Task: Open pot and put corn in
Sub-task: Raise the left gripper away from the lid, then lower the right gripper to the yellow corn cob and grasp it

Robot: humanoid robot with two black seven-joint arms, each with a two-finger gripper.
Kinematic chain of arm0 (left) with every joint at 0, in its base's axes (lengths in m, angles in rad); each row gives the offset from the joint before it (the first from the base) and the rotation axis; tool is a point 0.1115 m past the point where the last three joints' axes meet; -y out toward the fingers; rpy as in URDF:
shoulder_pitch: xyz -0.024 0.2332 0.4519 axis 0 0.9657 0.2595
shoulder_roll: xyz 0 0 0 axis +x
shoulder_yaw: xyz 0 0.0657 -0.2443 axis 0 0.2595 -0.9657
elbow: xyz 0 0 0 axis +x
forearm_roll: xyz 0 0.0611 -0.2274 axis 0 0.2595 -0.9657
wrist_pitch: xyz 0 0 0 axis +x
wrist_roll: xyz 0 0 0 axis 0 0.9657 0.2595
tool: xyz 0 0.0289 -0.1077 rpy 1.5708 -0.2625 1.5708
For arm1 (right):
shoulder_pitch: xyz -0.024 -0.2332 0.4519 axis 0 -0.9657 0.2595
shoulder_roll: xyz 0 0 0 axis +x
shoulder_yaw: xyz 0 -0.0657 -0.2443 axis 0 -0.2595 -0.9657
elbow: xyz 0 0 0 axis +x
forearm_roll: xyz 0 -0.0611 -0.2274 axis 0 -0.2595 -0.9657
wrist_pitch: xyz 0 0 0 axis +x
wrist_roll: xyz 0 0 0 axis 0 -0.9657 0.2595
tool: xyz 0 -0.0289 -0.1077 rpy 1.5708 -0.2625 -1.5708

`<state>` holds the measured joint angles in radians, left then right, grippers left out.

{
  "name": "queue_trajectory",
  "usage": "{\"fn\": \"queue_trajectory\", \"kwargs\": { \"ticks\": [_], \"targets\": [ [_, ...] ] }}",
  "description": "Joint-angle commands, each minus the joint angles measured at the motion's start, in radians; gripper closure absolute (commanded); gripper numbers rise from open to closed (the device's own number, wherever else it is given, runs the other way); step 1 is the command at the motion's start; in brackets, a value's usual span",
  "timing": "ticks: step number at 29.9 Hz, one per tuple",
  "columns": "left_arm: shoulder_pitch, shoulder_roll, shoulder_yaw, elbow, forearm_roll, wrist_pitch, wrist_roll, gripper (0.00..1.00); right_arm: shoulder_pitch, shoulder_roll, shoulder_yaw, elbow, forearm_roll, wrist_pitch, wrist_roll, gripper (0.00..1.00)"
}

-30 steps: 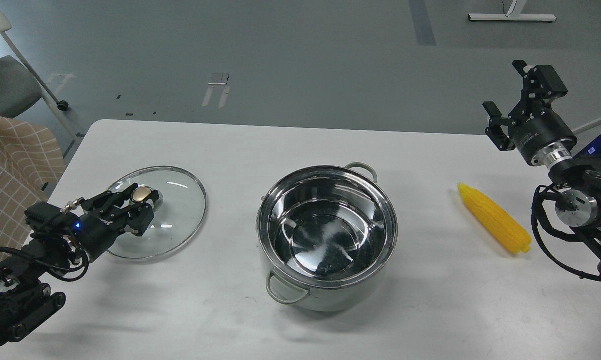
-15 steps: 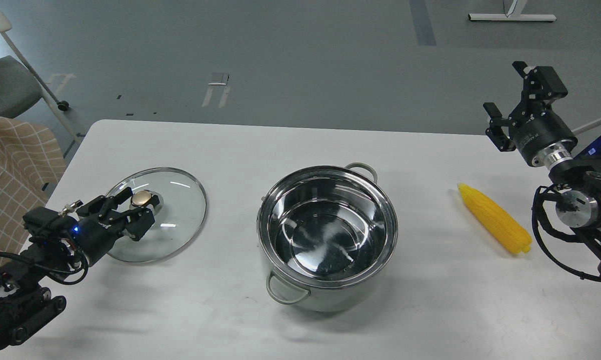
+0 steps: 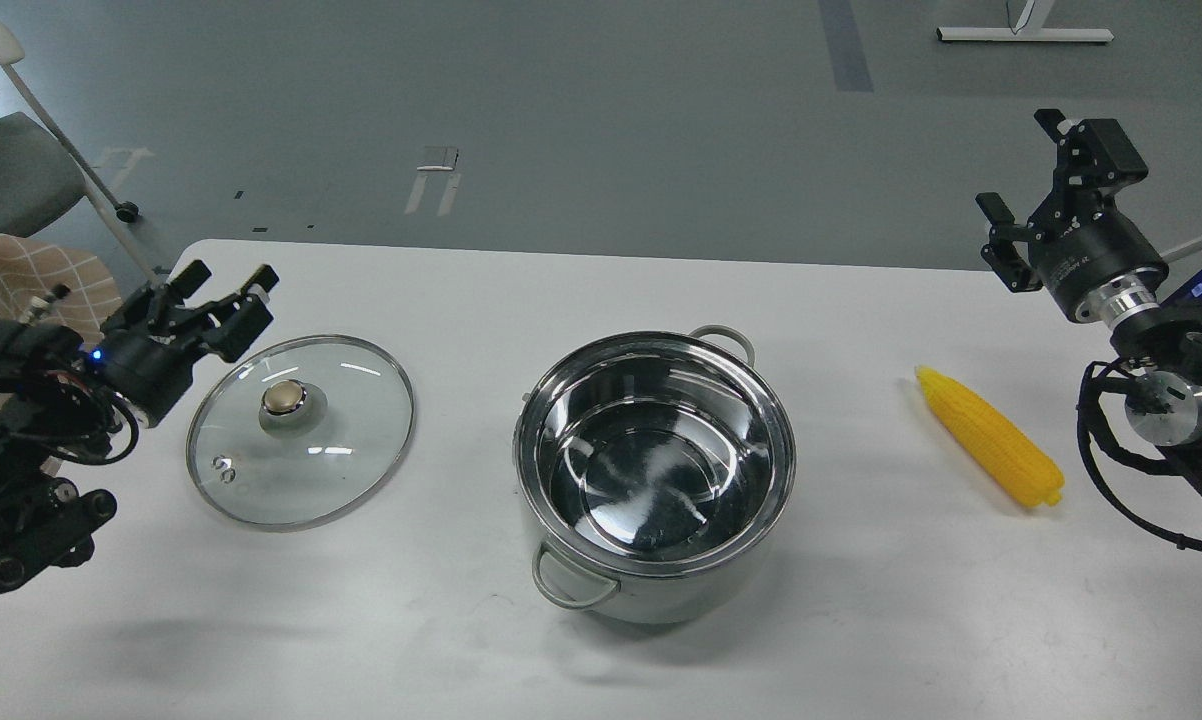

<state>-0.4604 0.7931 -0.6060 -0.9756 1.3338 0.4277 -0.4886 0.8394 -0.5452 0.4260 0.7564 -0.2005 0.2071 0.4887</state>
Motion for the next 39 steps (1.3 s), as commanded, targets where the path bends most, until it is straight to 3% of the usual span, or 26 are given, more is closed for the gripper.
{"fn": "queue_trajectory", "kwargs": {
  "ticks": [1,3,7,9,12,17,20,27,33,39],
  "targets": [
    [-0.072,0.038,-0.001,-0.072,-0.22,-0.144,0.0,0.09,0.014,-0.03,-0.003,0.0,-0.135,0.0,0.0,0.0],
    [-0.136,0.049,-0.003,-0.09,-0.393,-0.283,0.0,0.09,0.02,-0.067,-0.001,0.009,-0.261,0.006,0.0,0.0],
    [-0.192,0.06,-0.058,-0.133,-0.588,-0.46,0.0,0.09,0.038,-0.137,-0.01,0.029,-0.411,0.012,0.0,0.0],
    [-0.195,0.064,-0.15,-0.161,-0.717,-0.603,0.0,0.09,0.04,-0.192,-0.033,0.07,-0.59,0.012,0.0,0.0],
    [-0.193,0.055,-0.23,-0.169,-0.794,-0.711,0.0,0.09,0.04,-0.239,-0.072,0.104,-0.802,0.012,0.0,0.0],
    [-0.19,0.038,-0.258,-0.178,-0.82,-0.742,0.0,0.07,0.037,-0.281,-0.18,0.106,-1.178,-0.003,0.0,0.0],
    [-0.184,0.04,-0.261,-0.195,-0.82,-0.741,0.0,0.06,0.03,-0.288,-0.222,0.103,-1.285,-0.018,0.0,0.0],
    [-0.173,0.046,-0.259,-0.233,-0.82,-0.739,0.0,0.06,0.024,-0.279,-0.308,0.084,-1.369,-0.067,0.0,0.0],
    [-0.159,0.047,-0.261,-0.255,-0.82,-0.736,0.0,0.06,0.007,-0.2,-0.343,0.027,-1.422,-0.092,0.0,0.0],
    [-0.153,0.058,-0.262,-0.285,-0.818,-0.735,0.0,0.06,0.006,-0.131,-0.405,0.011,-1.429,-0.14,0.0,0.1]
  ]
}}
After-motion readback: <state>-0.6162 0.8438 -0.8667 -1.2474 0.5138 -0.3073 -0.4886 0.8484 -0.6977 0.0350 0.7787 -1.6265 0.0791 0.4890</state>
